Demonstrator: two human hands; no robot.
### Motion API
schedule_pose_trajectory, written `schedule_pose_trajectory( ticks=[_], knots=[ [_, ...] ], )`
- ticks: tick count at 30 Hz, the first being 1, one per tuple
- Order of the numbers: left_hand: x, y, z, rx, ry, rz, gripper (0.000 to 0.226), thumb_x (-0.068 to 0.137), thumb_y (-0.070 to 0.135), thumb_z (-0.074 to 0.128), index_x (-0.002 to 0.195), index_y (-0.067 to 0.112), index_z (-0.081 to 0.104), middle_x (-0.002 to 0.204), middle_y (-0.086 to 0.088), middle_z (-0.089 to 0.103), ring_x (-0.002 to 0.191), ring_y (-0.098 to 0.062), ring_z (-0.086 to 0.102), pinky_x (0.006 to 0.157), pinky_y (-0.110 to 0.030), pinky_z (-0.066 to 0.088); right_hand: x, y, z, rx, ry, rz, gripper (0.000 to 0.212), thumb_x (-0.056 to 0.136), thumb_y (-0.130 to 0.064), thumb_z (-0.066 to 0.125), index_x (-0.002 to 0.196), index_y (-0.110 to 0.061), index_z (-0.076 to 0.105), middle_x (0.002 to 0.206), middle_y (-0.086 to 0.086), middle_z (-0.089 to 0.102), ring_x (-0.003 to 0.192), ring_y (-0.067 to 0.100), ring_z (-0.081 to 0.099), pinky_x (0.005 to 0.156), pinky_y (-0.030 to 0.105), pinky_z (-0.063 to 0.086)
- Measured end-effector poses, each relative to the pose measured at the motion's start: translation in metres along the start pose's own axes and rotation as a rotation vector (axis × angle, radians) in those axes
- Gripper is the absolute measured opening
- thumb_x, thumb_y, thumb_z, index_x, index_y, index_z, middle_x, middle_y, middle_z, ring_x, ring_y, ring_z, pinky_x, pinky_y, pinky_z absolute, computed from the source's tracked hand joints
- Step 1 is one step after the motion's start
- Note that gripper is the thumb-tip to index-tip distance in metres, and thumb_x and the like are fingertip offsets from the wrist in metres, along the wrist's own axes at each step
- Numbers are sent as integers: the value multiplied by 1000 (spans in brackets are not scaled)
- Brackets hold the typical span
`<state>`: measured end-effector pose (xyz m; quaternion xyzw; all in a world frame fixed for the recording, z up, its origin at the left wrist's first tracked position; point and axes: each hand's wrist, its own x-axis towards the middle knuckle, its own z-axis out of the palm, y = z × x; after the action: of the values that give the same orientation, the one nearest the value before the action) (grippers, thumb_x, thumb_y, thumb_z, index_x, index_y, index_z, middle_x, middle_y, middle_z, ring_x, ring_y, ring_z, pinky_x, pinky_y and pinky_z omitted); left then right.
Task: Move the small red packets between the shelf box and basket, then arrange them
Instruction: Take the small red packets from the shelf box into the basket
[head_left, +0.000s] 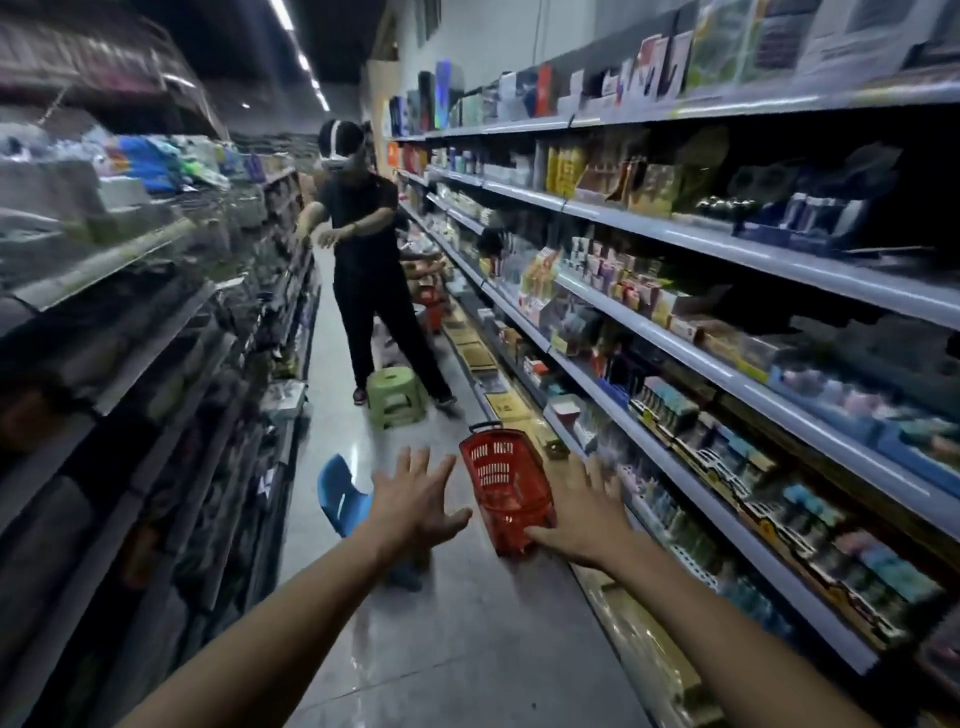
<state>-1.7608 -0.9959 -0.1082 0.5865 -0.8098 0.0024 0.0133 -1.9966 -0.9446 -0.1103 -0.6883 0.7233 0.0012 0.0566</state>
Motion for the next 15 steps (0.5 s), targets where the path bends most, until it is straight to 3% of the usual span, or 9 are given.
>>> schedule_pose_trajectory(
  ticks=[6,10,15],
  knots=[
    [133,-66,24,-22,2,-24,93,84,79,44,160,33,15,166,-12,18,152,-35,17,115,-63,26,163,-27,9,-40,-56,-6,111,83,-76,54,161,-23,-4,168,18,-2,154,42,-7,121,65,5],
    [217,-96,30,-55,2,18,106,69,87,21,160,33,15,166,-14,19,152,-34,20,114,-63,27,257,-46,8,-34,-76,12,109,83,-76,55,161,-23,0,168,16,0,154,42,-8,121,64,5],
    [320,-124,39,-56,-65,15,98,84,82,40,163,31,11,169,-13,13,155,-36,14,118,-65,22,345,-48,11,12,-134,26,111,82,-76,57,161,-24,1,169,12,-8,153,42,-13,120,65,5]
  ],
)
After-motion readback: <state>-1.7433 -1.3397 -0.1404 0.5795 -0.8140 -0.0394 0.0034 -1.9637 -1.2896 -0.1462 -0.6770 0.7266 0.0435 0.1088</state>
